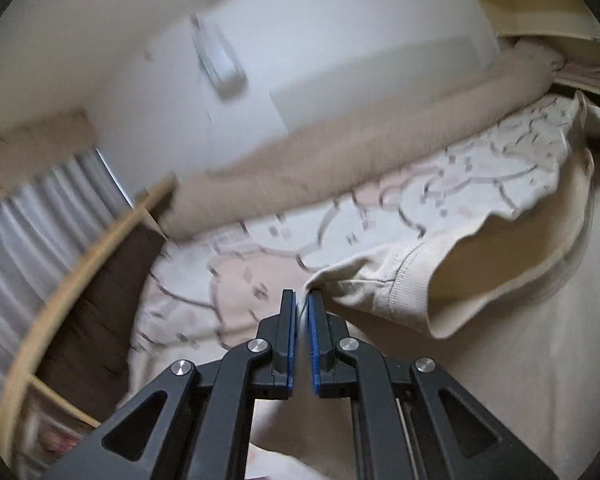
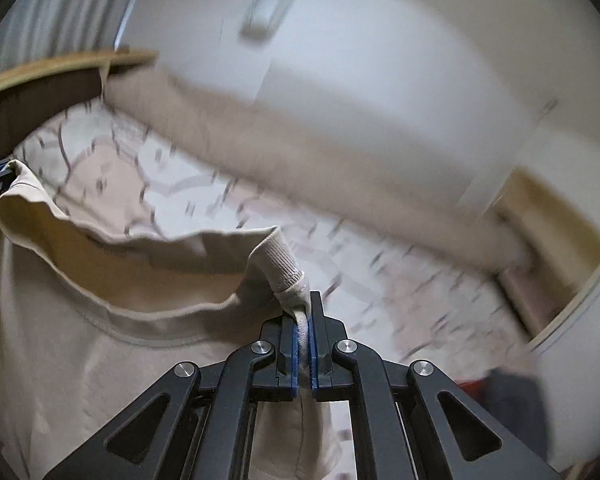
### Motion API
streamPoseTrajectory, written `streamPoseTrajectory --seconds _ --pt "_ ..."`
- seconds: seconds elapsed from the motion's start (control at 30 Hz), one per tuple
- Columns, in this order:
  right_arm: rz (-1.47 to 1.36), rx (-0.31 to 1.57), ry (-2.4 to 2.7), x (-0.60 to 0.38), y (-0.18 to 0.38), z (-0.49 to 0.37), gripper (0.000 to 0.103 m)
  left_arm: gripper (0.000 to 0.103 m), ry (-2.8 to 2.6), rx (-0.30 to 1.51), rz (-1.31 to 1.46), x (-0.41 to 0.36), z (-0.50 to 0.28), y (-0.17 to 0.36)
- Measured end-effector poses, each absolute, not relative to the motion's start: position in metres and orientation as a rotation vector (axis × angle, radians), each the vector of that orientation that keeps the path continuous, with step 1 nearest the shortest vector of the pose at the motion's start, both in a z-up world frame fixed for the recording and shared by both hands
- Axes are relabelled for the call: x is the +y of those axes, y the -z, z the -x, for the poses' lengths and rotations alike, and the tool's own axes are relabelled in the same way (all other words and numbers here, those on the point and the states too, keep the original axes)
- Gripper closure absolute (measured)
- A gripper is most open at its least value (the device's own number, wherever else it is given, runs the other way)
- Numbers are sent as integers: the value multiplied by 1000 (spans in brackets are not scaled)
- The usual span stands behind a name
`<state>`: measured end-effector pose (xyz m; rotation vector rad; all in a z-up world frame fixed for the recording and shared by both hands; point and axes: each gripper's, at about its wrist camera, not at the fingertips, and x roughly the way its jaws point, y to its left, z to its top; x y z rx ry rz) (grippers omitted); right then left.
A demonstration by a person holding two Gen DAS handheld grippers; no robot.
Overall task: Fold clothes
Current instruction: 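Lay the t-shirt flat on the bed with both tools and release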
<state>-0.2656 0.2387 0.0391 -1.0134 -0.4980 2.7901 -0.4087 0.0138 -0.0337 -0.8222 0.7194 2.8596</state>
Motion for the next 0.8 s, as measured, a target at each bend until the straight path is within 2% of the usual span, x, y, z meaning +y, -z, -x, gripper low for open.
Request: streamPoseTrajectory --seconds 0.1,0.13,0.17,0.33,0.53,0.57,0.6,0.63,0.7,0.8 --pt "1125 -475 -2736 237 13 313 99 94 -2846 664 931 10 437 65" --pt "1150 -470 -2723 239 25 334 99 99 -2866 686 935 25 439 70" --pt "1170 -466 -2708 234 39 349 99 99 -2890 711 930 28 441 76" --pt "1204 -505 -2642 224 84 434 99 99 -2866 636 1038 30 477 82" --pt "1342 -525 -2546 234 141 511 99 97 -2629 573 1217 32 500 141" --pt "1374 -527 -2524 235 152 518 99 95 -2595 589 1235 36 496 151" --pt "1406 -530 -2502 236 164 525 99 86 -2543 620 1256 42 491 166" --pt "1437 -532 -2479 236 176 532 99 70 -2496 649 1272 46 486 180" --pt "1459 -532 -2459 241 194 530 99 55 -2430 695 1274 53 474 199" --pt "1479 -515 -2454 250 209 523 99 55 -2351 694 1288 56 461 217"
